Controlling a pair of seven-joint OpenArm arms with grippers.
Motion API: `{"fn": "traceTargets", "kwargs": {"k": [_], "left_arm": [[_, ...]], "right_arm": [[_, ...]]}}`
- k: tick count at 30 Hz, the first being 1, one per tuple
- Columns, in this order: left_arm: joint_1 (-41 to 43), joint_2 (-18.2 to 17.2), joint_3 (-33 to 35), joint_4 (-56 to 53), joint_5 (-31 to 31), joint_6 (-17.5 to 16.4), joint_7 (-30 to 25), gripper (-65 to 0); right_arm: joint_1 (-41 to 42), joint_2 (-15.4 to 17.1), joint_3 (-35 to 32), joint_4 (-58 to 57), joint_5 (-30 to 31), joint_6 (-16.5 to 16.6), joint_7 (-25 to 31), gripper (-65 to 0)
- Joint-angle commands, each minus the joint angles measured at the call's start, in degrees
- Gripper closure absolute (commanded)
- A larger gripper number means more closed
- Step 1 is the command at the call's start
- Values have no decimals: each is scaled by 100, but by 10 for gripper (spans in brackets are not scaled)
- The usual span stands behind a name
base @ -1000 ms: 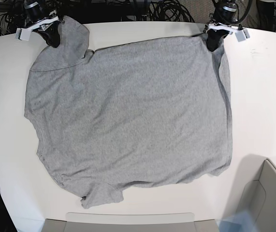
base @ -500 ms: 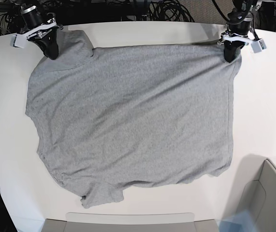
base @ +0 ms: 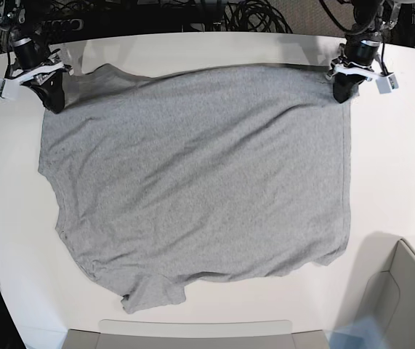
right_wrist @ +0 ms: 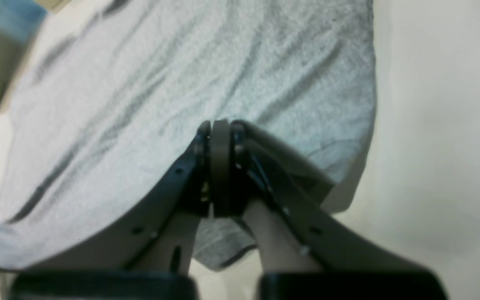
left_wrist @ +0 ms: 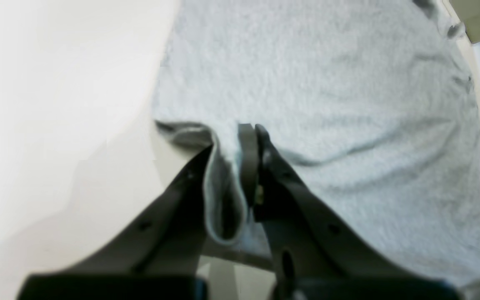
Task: Fold the T-shirt properly
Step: 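Lift the collar-side corners and pull them across toward the hem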
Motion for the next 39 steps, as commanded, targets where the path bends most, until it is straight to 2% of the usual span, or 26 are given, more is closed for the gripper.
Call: {"fn": "traceTargets", "kwargs": {"k": [1,3,5,10,13,16,18,20,23,25,29,34,39], "left_arm": [[-16,-89,-178,91,-6,-56,92,0],[-183,-36,-442,82,-6,-56,505,0],[-561,183,-600,-6,3,-56,866,0],[-1397,491,-837,-446,3,-56,1771,0],[-1766,491,-829,-586,3,31,2009,0],[-2030,491,-811,-586,3,585,2070,0],[-2223,482,-802,-595,3,752,2079,0],[-2416,465,-802,-613,21,770,2158,0],[-2891,500,-802,-718,346,911,2729,0],[-3252,693,-837,-1017,610,981,2958,0],[-3656,737,-811,-1465,812,972,3011,0],[-4025,728,-802,-1923,953,955,3011,0],[-4394,737,-802,-2221,1375,937,3011,0]], "right_arm": [[156,50,215,175,72,69,-7,0],[508,59,470,166,63,95,-552,0],[947,85,629,131,-25,104,-1018,0],[2072,112,673,78,-798,113,-2099,0],[2679,85,523,-212,-1203,544,-2513,0],[3101,59,505,-748,-1590,799,-2574,0],[3356,6,505,-1030,-1897,1010,-2574,0],[3523,-3,505,-1179,-2196,1168,-2574,0],[3796,-117,505,-1434,-2618,1317,-2574,0],[3980,-126,505,-1627,-2803,1414,-2574,0],[4314,-117,479,-2085,-3066,1431,-2574,0],[4815,-108,4,-2551,-3576,1431,-2556,0],[5439,-82,-127,-3210,-3612,1431,-2548,0]]}}
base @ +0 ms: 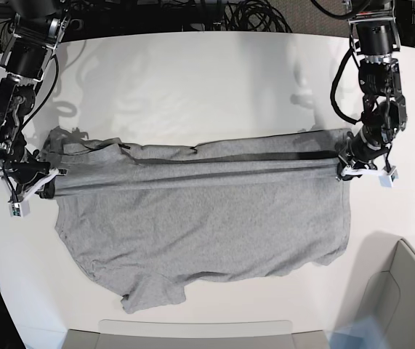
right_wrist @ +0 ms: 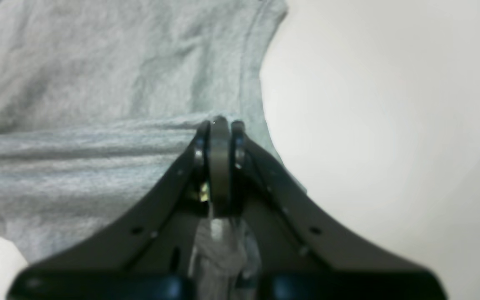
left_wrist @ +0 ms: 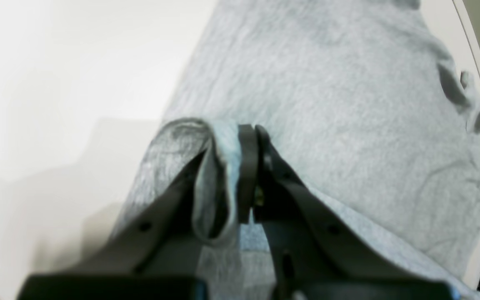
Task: Fold the T-shirt properly
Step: 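Lift the collar-side corners and pull them across toward the hem, then lay the folded edge down and adjust grips along the fold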
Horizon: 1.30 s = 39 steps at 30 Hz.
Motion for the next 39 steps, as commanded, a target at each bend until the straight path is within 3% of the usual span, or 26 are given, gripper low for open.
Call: {"fn": "traceTargets", "kwargs": {"k": [1,6,15,20,24,27,33,39], "left_arm": [[-130,-111,-44,100,125,1,-167,0],[-464,-120,273,-164,160,1,-159,0],[-886,-128,352,-815,160,1,-238,0],[-895,-120,378,-823,160,28,-343,0],[-886,-120,334,-797,160,37,-387,-163],[-860,-137,290,-604,160,37,-396,-170],[-491,-111,-395,188,134,37,-387,-163],[-368,-111,-395,223,151,10,-378,-163]], "right_arm": [[271,148,-87,-39,-12,-53,163,0],[526,271,-614,-804,-29,-97,1015,0],[1062,165,-605,-1780,-733,-97,2018,0],[1238,157,-632,-1956,-733,-97,2009,-13],[1238,148,-632,-1921,-733,-79,2026,-193],[1220,165,-605,-1578,-697,-61,2018,-262],[948,130,-605,-672,-689,-61,1991,-265],[543,16,-614,-294,-689,-61,1991,-265]]}}
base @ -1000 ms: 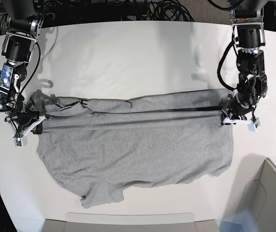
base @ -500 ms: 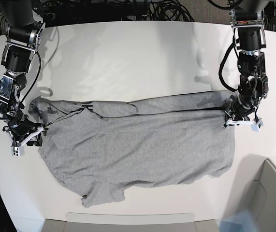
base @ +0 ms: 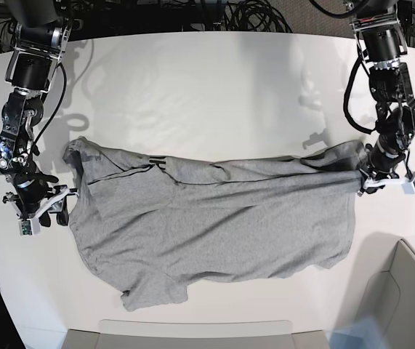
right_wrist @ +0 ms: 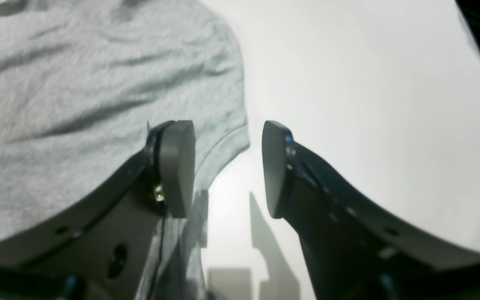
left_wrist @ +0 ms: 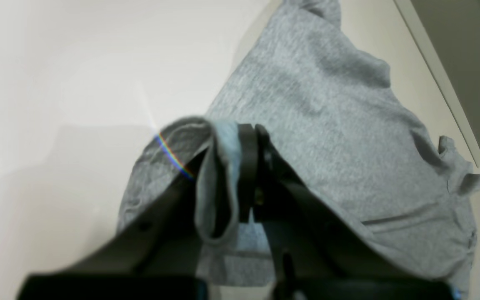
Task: Fold the T-shirt properly
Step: 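Lay the folded edge down and adjust grips along the fold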
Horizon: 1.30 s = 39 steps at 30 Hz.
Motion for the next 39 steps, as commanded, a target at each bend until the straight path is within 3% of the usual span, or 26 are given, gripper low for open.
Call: {"fn": "traceTargets", "kwargs": {"k": [1,5,10,11,14,15,22,27,30,35,39], "left_arm": [[-108,-74,126,32,-19,-55,-57,-163],[-389,-82,468,-91,-11,-55,-66,-166],[-723,-91,671,-434,-11,-29,-66,-167],[-811,-91,671,-592,-11,-29,-66,-167],[-908,-91,671,-1023,-11,-29,-57,-167],[-908,-91,671,-1093,-11,-29,-57,-168],[-864,-109,609,-1102,-11,-20,-57,-220],[-697,-82,-59,-1102,-46,-20,-4,-220],[-609,-74,-499,-1102,-55,-73,-4,-220],[-609,-65,-525,-1102,-55,-82,5,-220],[-547,-65,-525,-1102,-55,-82,5,-220]], "right_arm": [[141,90,4,123,74,4,173,-265],[115,-15,-4,141,48,4,164,-265],[80,-121,-13,176,83,31,-364,-265],[62,-191,-13,273,109,136,-399,-264],[-105,-455,-13,730,83,927,-654,-264],[-123,-552,-13,853,74,1024,-724,-264],[-149,-683,-13,967,65,1024,-821,-264],[-237,-683,-75,985,65,1059,-997,-264],[-413,-683,-497,967,65,1059,-988,-264],[-421,-719,-725,484,65,1015,-979,-264],[-334,-525,-541,79,-75,1006,-970,-264]]}}
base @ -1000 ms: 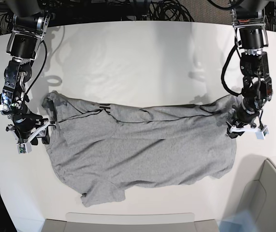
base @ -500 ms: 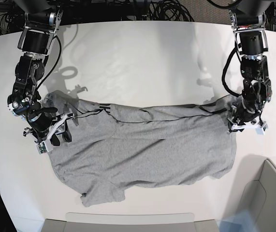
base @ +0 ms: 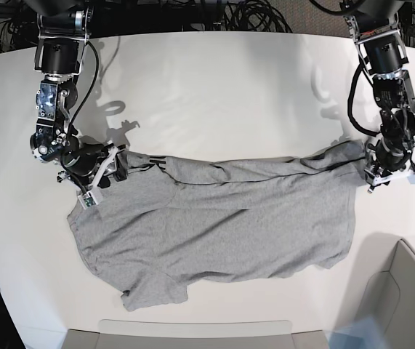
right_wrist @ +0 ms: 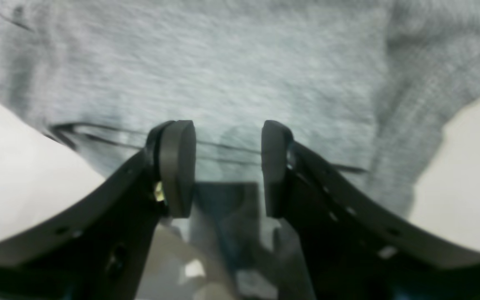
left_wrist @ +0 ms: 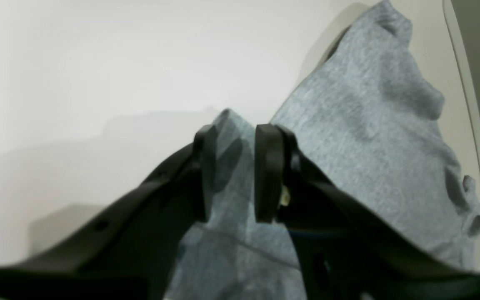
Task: Fold the T-shirt properly
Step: 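Lay the folded edge down and adjust grips along the fold, then drag the folded shirt back toward the robot with both grippers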
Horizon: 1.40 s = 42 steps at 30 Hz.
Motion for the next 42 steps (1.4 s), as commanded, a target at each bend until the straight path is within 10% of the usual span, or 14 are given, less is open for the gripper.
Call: {"fn": "traceTargets", "kwargs": {"k": [1,19,22,25,42], "left_arm": [[-38,-120,-20,120,-39,-55,-87,-220],[868,-137,1615,1799,13,-11,-158,-139],[868,-137,1615,1799,13,-3,-158,0],[850,-128,1624,1791,13,-3,-158,0],[868,-146,1615,331,893,-3,-87,0]], "right_arm": [[244,150,214,-39,-52,-30,105,-264],[130,-254,619,1068,-605,23,61,-260],[95,-263,205,1174,-605,23,52,-155],[68,-263,47,1147,-605,6,52,0],[728,-61,645,-541,-1485,-12,70,0]]}}
